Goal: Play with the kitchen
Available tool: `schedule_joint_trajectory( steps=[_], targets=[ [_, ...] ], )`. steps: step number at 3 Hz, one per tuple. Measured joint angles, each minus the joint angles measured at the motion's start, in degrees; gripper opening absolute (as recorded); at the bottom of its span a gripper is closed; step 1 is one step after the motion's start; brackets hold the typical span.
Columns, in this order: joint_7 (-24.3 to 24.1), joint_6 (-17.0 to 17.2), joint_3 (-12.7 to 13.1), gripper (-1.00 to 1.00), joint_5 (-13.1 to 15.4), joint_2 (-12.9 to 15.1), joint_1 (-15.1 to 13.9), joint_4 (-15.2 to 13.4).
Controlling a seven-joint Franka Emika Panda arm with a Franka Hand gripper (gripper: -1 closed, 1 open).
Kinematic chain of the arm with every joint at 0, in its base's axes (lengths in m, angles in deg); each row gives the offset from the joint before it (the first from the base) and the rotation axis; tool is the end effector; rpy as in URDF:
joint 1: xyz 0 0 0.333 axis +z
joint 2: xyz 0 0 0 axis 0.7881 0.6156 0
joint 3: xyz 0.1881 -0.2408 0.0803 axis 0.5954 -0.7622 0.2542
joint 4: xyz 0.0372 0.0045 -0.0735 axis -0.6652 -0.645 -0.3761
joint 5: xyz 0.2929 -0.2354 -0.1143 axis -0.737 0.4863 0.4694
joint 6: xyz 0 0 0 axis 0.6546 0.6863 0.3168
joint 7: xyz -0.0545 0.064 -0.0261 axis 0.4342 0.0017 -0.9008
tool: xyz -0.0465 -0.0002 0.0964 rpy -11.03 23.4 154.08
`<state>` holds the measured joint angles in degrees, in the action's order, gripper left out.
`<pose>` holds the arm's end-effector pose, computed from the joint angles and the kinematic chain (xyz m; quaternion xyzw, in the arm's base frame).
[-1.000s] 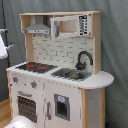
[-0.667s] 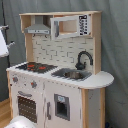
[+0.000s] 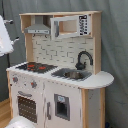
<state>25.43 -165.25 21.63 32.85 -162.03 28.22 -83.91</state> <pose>0.1380 0.3092 0.7136 0.5850 0.1045 0.4418 0.6720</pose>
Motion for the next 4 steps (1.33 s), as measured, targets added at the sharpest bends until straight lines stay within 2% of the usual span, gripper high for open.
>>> schedule_joint_trajectory(
  steps=[2,4],
  targets=[
    [-6.6,0.06,-5.34,1.0,5.54,-0.16,4.41,-4.07],
    [-13.81,0.22,-9.38,1.0,9.79,-0.17,10.68,-9.7]
  ],
)
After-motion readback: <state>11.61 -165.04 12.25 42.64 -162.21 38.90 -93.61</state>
